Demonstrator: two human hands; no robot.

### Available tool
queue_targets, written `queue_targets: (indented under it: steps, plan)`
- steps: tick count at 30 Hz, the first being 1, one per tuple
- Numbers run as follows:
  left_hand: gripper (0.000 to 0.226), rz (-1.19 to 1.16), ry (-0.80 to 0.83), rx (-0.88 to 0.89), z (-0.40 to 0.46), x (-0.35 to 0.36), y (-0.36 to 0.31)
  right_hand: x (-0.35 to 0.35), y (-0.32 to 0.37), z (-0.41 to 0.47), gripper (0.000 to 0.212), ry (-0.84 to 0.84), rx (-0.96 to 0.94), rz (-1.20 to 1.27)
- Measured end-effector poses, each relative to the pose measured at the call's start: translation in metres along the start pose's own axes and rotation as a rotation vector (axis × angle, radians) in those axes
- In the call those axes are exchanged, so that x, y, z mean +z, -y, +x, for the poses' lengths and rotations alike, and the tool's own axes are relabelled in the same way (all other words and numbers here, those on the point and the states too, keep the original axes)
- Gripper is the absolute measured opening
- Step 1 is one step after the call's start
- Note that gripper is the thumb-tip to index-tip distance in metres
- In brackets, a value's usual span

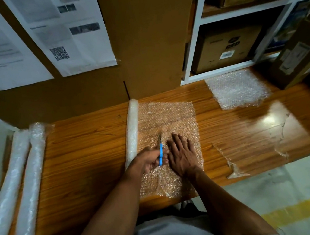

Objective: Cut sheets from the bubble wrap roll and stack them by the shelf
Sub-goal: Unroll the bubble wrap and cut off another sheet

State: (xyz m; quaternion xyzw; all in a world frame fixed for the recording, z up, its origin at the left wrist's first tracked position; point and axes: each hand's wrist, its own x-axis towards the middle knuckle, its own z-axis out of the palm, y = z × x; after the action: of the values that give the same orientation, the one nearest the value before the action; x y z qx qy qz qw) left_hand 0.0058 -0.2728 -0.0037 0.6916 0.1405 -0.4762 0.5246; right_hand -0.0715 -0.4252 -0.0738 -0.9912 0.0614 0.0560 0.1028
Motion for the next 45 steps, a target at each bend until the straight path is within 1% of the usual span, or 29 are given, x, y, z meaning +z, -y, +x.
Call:
queue_targets:
  steps: [3, 6, 9, 11, 13, 16, 19, 21, 23, 25, 27, 30, 33, 36, 38, 41, 45]
  plan:
    - [0.017, -0.039, -0.057, 0.038, 0.003, 0.004, 0.002, -0.003, 0.0, 0.003, 0.062, 0.015, -0.004, -0.008]
    - [0.019, -0.054, -0.08, 0.039, 0.007, 0.005, 0.002, -0.006, -0.002, 0.007, 0.052, -0.041, -0.022, 0.005]
    - [0.017, -0.056, -0.037, 0.007, 0.01, 0.002, 0.0, -0.009, -0.006, 0.016, 0.036, -0.129, -0.035, 0.007]
    - [0.021, -0.03, 0.019, -0.024, 0.01, 0.001, -0.002, -0.012, -0.008, 0.022, 0.029, -0.172, -0.037, 0.01]
    - [0.026, -0.021, 0.09, -0.051, 0.013, -0.002, -0.005, -0.014, -0.012, 0.029, 0.033, -0.176, -0.026, 0.004]
    - [0.036, -0.01, 0.169, -0.081, 0.014, -0.004, -0.009, -0.015, -0.016, 0.035, 0.056, -0.089, 0.002, 0.023]
    - [0.03, 0.012, 0.156, -0.065, 0.014, -0.003, -0.016, -0.009, -0.023, 0.037, 0.07, -0.01, -0.007, -0.008]
    - [0.038, 0.031, 0.141, -0.068, 0.016, -0.003, -0.019, -0.006, -0.026, 0.037, 0.074, 0.01, 0.0, -0.039]
    - [0.047, 0.031, 0.128, -0.073, 0.02, -0.002, -0.021, -0.005, -0.027, 0.037, 0.074, 0.035, 0.009, -0.047]
    - [0.042, 0.03, 0.104, -0.07, 0.024, 0.002, -0.024, -0.004, -0.027, 0.037, 0.073, 0.054, 0.008, -0.051]
    - [0.032, 0.014, 0.08, -0.072, 0.027, 0.007, -0.026, -0.004, -0.027, 0.036, 0.073, 0.058, 0.005, -0.053]
    - [0.033, -0.02, 0.021, -0.048, 0.032, 0.013, -0.025, -0.004, -0.028, 0.037, 0.072, 0.064, 0.01, -0.059]
    - [0.027, -0.037, -0.047, 0.005, 0.037, 0.014, -0.019, -0.005, -0.027, 0.037, 0.072, 0.072, 0.008, -0.061]
    - [0.029, -0.065, -0.087, 0.041, 0.036, 0.017, -0.019, -0.004, -0.027, 0.037, 0.071, 0.072, 0.019, -0.049]
    - [0.027, -0.07, -0.089, 0.045, 0.034, 0.017, -0.022, -0.004, -0.027, 0.037, 0.07, 0.067, 0.022, -0.043]
    - [0.018, -0.097, -0.051, 0.029, 0.03, 0.015, -0.026, -0.011, -0.026, 0.039, 0.068, 0.057, 0.024, -0.015]
    - [0.014, -0.1, 0.037, 0.001, 0.021, 0.014, -0.033, -0.019, -0.034, 0.048, 0.063, -0.022, 0.062, 0.055]
